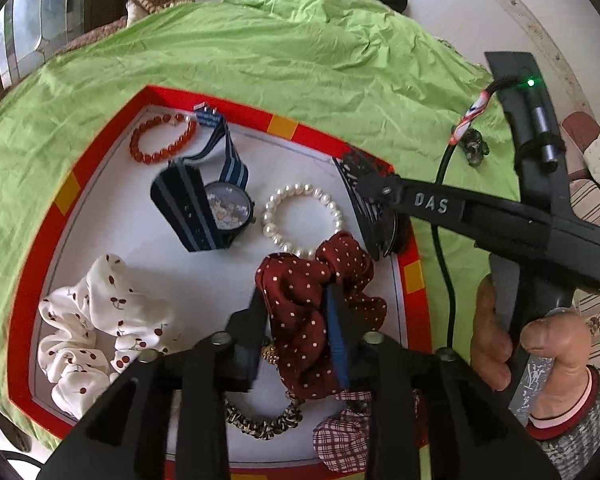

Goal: Organize jewelry
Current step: 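Carry red polka-dot scrunchie and black claw clip to the tray, then open left tool over scrunchie while right tool releases claw clip in tray, then move both open tools toward the black and pale green bracelets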

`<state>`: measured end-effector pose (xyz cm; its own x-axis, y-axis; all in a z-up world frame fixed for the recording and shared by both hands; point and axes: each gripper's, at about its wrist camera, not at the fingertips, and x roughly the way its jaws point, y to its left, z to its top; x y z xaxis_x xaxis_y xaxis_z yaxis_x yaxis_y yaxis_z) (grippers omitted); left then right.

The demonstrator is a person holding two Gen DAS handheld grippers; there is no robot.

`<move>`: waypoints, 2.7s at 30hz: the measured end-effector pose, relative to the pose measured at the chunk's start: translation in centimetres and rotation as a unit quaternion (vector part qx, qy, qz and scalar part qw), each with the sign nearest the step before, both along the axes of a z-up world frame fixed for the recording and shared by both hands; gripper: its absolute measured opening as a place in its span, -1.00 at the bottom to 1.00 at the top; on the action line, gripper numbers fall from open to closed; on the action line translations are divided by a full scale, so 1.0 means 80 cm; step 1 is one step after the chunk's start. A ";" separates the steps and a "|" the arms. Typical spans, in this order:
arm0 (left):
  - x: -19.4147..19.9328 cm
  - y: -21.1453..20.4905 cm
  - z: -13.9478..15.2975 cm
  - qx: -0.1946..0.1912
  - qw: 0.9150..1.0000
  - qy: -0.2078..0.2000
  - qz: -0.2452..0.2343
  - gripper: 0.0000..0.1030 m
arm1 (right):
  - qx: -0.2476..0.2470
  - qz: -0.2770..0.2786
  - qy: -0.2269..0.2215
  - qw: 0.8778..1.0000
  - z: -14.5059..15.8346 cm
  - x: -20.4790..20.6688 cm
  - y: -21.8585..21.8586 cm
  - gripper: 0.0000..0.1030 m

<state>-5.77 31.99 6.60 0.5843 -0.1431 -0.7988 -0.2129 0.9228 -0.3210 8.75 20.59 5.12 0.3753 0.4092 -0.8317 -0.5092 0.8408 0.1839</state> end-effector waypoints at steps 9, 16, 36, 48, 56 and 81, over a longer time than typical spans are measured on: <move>-0.012 -0.018 0.020 0.048 0.998 -0.036 -0.003 -0.05 | 0.028 0.005 -0.033 0.999 0.029 -0.021 -0.010 -0.15; -0.014 -0.028 0.029 0.063 0.996 -0.056 -0.004 0.18 | 0.027 -0.001 -0.056 0.998 0.040 -0.036 -0.028 -0.11; -0.024 -0.058 0.037 0.095 0.993 -0.076 -0.003 0.21 | 0.018 -0.075 -0.048 0.996 0.031 -0.040 -0.137 -0.09; -0.028 -0.059 0.043 0.124 0.989 -0.081 0.024 0.21 | 0.004 -0.091 -0.051 0.995 0.021 -0.051 -0.163 -0.01; -0.026 -0.070 0.041 0.147 0.986 -0.080 0.029 0.21 | 0.008 -0.117 -0.056 0.991 0.028 -0.053 -0.202 0.04; -0.029 -0.135 0.043 0.229 0.962 -0.144 0.034 0.33 | 0.014 -0.352 -0.085 0.932 0.025 -0.061 -0.523 0.25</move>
<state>-8.10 21.20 10.02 0.7869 0.2306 -0.5724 -0.2400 0.9689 0.0604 3.86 -21.22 7.14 0.6852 0.0322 -0.7277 0.1437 0.9734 0.1784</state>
